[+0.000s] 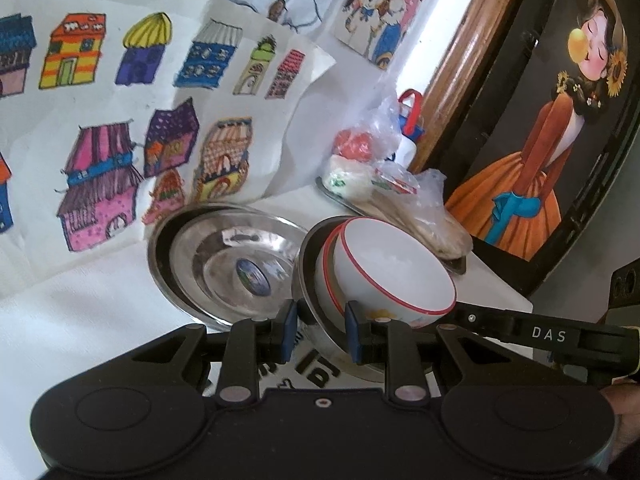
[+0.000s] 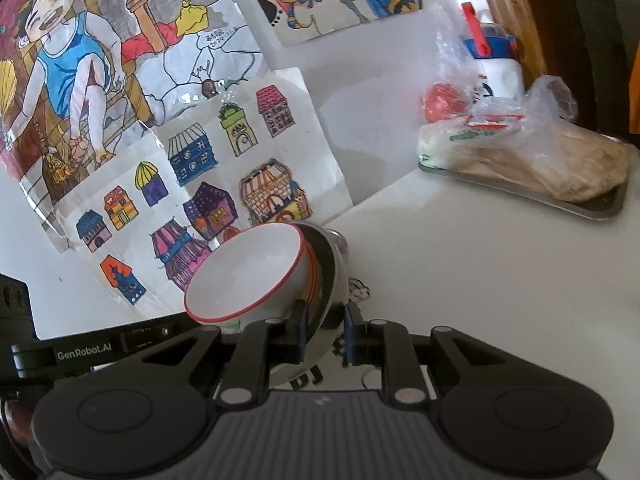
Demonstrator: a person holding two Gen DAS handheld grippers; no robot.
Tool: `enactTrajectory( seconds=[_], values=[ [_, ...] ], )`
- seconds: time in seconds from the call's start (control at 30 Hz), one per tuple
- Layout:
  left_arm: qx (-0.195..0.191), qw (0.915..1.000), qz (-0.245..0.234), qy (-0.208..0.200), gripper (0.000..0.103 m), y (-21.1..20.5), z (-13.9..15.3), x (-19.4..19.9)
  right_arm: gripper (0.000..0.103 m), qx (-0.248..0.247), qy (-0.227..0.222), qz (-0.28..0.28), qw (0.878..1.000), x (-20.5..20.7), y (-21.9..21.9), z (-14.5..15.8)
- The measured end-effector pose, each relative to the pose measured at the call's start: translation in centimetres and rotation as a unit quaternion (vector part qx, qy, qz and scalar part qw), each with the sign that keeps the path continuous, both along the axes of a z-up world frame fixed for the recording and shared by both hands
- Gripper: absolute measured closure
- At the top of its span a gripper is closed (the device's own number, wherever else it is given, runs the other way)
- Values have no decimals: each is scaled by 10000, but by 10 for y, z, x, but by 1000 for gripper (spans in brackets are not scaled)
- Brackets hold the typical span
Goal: Organize plates and bowls
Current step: 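Lower the steel bowl with both grippers onto the stacked steel plates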
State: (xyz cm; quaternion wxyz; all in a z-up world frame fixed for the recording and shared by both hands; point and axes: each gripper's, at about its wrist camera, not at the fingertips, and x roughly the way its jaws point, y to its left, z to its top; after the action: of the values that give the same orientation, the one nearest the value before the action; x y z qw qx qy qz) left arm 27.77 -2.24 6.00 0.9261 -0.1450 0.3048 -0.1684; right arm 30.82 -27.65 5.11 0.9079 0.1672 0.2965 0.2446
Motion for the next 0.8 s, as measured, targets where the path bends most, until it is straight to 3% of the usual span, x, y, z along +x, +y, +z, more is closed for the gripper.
enactTrajectory(
  seconds=[0.37, 0.8],
  values=[
    [108, 9992, 393, -30, 77, 33, 5, 26, 82, -146, -21, 390, 9991, 48, 38, 7],
    [135, 9975, 666, 209, 77, 50, -18, 60, 81, -286, 249, 593, 9975, 79, 53, -10]
  ],
)
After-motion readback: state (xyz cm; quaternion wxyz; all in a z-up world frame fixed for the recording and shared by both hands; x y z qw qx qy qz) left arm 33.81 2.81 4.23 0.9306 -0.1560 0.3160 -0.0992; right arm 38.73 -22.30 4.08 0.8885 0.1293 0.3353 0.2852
